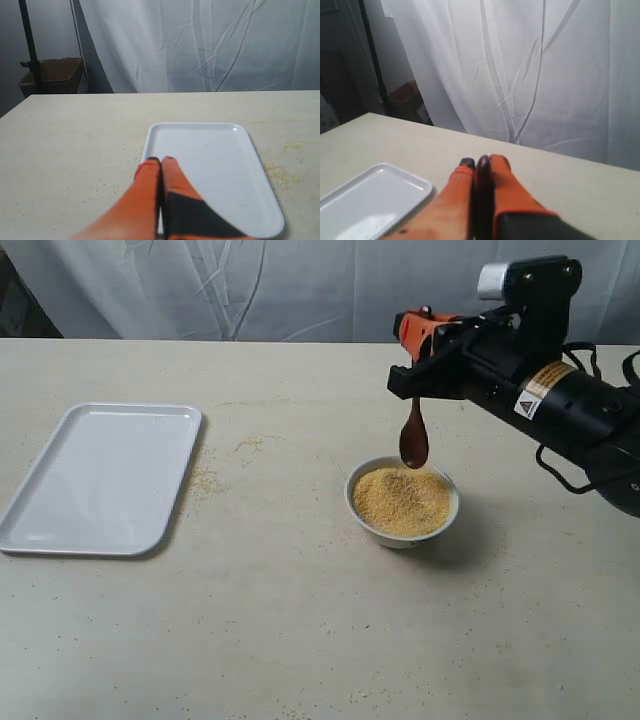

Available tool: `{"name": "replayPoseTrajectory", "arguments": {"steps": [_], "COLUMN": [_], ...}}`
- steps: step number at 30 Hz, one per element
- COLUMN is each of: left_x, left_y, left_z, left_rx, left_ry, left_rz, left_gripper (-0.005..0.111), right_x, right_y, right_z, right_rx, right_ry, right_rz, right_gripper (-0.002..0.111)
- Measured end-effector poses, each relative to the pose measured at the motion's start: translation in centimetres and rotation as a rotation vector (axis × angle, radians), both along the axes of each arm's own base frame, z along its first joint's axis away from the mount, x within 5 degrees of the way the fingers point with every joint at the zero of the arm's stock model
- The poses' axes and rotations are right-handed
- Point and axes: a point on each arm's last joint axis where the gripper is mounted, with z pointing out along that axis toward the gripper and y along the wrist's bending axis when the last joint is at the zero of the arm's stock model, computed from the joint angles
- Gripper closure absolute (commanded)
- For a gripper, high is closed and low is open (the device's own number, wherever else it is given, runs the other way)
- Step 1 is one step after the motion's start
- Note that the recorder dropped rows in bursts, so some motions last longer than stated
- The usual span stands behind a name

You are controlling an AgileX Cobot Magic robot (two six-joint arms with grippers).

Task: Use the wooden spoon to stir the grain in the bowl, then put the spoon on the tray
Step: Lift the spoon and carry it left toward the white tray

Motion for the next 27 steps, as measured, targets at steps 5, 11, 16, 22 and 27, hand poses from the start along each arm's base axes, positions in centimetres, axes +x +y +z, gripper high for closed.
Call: {"name": "replayPoseTrajectory", "arguments": {"steps": [5, 11, 16, 22, 27], "left_x": [0.0, 0.0, 0.0, 0.0, 0.0], "left_y": [0.0, 0.0, 0.0, 0.0, 0.0], "left_z": [0.0, 0.0, 0.0, 0.0, 0.0], "left_rx": [0.0, 0.0, 0.0, 0.0, 0.0], "left_ry": [0.0, 0.0, 0.0, 0.0, 0.0], "left_rz": [0.0, 0.0, 0.0, 0.0, 0.0], "left_gripper": [0.107, 0.107, 0.107, 0.107, 0.107], "right_x": [0.2, 0.6, 3.0, 6.6, 9.5], "right_y": [-0.1, 0.2, 2.0, 6.4, 11.9], "right_z": [-1.4, -0.7, 4.2, 8.5, 8.7], "right_rx": [-0.043, 0.17, 0.366, 0.388, 0.405], "right_ry": [0.091, 0.137, 0.166, 0.406, 0.541], "right_rz": [-0.019, -0.017, 0.096, 0.238, 0.354], "right_gripper": [0.109, 0.109, 0.109, 0.109, 0.109]}}
